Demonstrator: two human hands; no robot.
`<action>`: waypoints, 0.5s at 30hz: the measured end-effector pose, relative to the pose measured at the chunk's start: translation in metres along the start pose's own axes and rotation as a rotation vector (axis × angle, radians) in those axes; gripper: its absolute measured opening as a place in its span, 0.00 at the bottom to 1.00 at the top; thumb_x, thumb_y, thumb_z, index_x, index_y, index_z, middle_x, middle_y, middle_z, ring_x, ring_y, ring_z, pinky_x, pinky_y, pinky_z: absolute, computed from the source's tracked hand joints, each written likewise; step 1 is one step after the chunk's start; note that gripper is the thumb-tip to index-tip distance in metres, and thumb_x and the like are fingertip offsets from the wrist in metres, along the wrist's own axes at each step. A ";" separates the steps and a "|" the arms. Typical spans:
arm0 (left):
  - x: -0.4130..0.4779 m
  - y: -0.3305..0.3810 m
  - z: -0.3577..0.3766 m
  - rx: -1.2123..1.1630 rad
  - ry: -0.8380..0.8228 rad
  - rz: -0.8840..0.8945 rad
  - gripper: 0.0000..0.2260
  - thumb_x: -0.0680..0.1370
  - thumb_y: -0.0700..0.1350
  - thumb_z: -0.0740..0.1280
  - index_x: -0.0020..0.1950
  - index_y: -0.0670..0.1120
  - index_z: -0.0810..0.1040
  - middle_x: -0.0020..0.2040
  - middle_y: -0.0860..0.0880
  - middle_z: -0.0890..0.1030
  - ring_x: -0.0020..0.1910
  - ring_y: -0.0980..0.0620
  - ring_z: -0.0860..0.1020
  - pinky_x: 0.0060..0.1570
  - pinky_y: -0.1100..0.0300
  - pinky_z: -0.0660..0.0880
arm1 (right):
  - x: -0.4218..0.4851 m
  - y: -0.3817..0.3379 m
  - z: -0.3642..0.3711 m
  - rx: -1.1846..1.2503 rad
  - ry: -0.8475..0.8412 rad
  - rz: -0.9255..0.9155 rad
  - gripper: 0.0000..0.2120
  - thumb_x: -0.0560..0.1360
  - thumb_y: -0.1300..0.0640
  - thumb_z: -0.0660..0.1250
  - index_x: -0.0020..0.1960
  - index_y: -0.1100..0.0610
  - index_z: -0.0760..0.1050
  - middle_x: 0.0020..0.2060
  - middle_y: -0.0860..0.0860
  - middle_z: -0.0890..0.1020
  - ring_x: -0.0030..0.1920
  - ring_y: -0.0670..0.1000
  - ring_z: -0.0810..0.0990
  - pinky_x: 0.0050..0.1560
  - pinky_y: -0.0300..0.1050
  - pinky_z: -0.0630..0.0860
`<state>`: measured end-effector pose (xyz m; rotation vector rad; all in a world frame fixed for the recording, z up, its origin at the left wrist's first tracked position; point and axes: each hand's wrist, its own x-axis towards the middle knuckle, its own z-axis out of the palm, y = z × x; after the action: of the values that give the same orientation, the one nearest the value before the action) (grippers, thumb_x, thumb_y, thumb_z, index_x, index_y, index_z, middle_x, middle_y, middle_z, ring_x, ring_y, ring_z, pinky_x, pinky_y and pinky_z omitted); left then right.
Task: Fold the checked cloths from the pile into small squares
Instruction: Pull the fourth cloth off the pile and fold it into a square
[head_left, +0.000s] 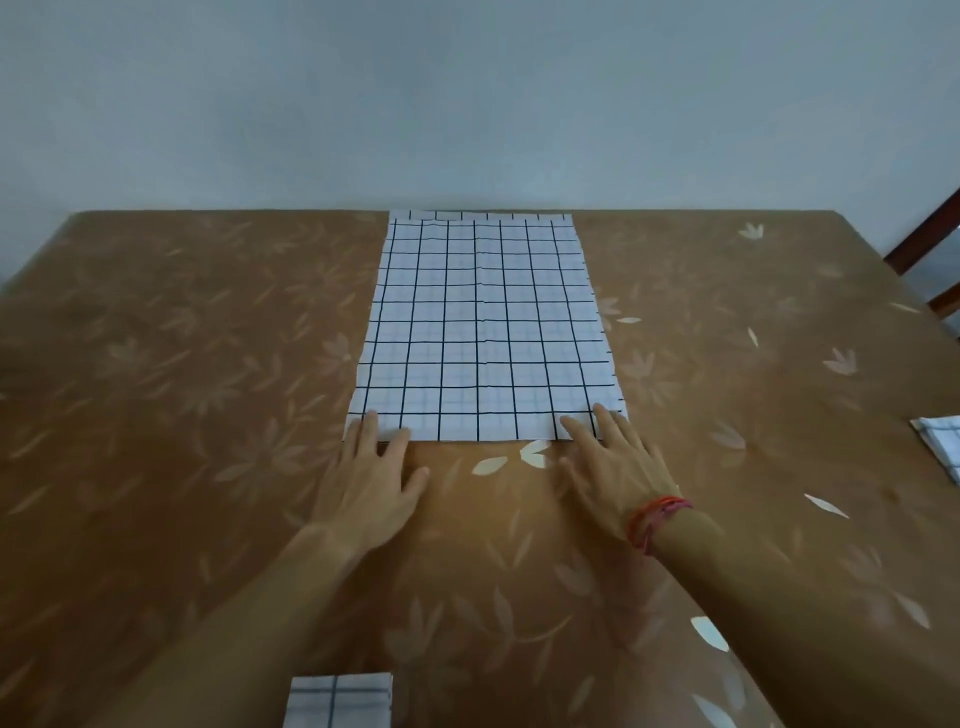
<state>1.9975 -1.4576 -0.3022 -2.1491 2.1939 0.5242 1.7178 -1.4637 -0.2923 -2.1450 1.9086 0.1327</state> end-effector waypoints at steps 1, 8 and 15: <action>0.001 -0.001 0.002 0.012 -0.016 -0.009 0.28 0.81 0.61 0.53 0.79 0.51 0.54 0.80 0.43 0.46 0.78 0.44 0.43 0.75 0.46 0.52 | 0.002 0.000 0.001 -0.011 -0.009 -0.011 0.25 0.80 0.41 0.48 0.76 0.43 0.51 0.77 0.55 0.51 0.77 0.56 0.48 0.73 0.54 0.54; -0.008 0.007 0.005 0.124 0.071 0.038 0.29 0.82 0.59 0.51 0.79 0.45 0.53 0.80 0.46 0.51 0.78 0.47 0.48 0.76 0.50 0.48 | 0.001 0.002 0.010 -0.134 -0.025 -0.063 0.35 0.71 0.37 0.31 0.76 0.44 0.53 0.77 0.54 0.55 0.77 0.55 0.50 0.74 0.53 0.52; -0.014 0.002 0.012 0.056 0.302 0.185 0.16 0.73 0.38 0.69 0.60 0.39 0.78 0.58 0.44 0.79 0.59 0.45 0.76 0.62 0.47 0.73 | -0.010 0.018 0.015 -0.244 0.161 -0.055 0.23 0.74 0.46 0.49 0.54 0.54 0.79 0.56 0.49 0.81 0.61 0.53 0.76 0.59 0.49 0.68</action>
<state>1.9935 -1.4413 -0.3095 -2.1299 2.5432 0.1455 1.7005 -1.4522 -0.3073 -2.4318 2.0099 0.1974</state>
